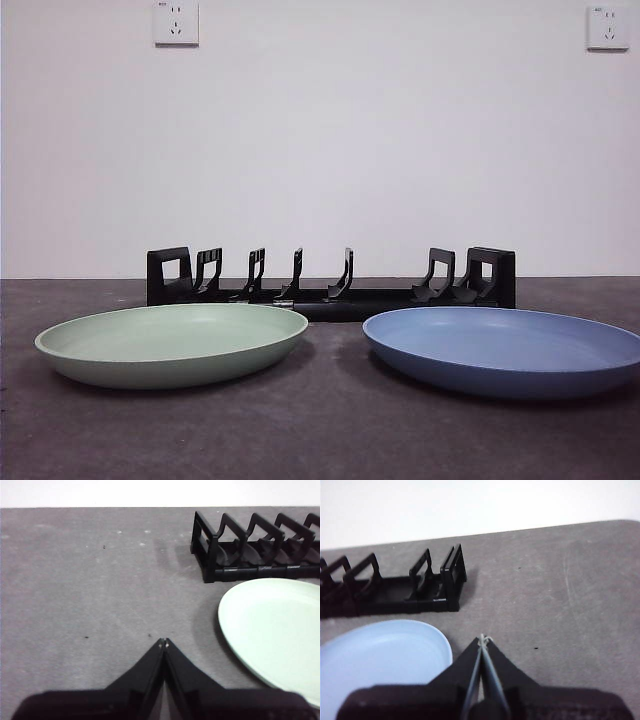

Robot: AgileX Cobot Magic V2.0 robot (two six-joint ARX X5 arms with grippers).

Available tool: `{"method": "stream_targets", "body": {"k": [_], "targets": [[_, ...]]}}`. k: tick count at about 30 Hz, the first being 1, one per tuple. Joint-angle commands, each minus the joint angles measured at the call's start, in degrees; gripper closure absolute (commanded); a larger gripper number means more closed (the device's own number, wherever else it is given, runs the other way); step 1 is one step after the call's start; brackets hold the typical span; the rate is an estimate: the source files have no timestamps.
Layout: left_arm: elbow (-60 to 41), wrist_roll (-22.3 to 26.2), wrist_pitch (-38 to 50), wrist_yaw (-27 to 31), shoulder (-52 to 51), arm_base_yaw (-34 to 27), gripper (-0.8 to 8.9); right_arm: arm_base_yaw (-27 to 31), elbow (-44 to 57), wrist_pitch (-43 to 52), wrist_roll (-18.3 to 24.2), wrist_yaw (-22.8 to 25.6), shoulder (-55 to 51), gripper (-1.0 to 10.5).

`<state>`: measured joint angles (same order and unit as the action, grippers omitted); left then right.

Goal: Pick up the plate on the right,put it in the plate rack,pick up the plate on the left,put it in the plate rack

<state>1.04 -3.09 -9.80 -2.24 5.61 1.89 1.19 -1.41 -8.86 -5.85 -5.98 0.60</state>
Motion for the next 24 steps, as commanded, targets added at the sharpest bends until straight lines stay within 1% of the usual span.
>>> {"method": "stream_targets", "body": {"k": [1,2,4,9,14,19,22,24], "targets": [[0.63,-4.00,-0.07,-2.43,0.11,-0.20,8.21,-0.02,-0.17,1.49,-7.69,0.02,-0.07,9.6],[1.31,-4.59,-0.09,-3.56,0.28,-0.20,8.21,-0.02,-0.70,1.97,-9.20,0.02,-0.04,9.6],[3.19,-5.86,-0.39,-5.51,0.94,-0.20,8.21,-0.02,-2.40,2.03,-10.58,0.02,0.13,9.6],[10.14,-8.87,-3.17,-7.45,4.87,-0.20,8.21,-0.02,-9.09,1.81,-10.67,-0.15,3.67,9.6],[18.38,-8.90,-5.70,-12.83,10.73,-0.20,8.21,-0.02,-18.36,-1.36,-10.19,-4.24,11.50,9.6],[27.52,-8.48,-10.32,-20.39,16.74,-0.20,8.21,-0.02,-29.46,-9.60,-5.79,-10.80,20.26,9.6],[32.98,-6.75,-13.88,-24.30,19.82,-0.20,8.21,-0.04,-36.59,-16.37,-2.40,-13.88,24.81,9.6],[36.46,-5.55,-16.72,-25.90,21.57,-0.20,8.21,-0.04,-40.94,-20.61,-0.24,-15.30,27.30,9.6]]}}
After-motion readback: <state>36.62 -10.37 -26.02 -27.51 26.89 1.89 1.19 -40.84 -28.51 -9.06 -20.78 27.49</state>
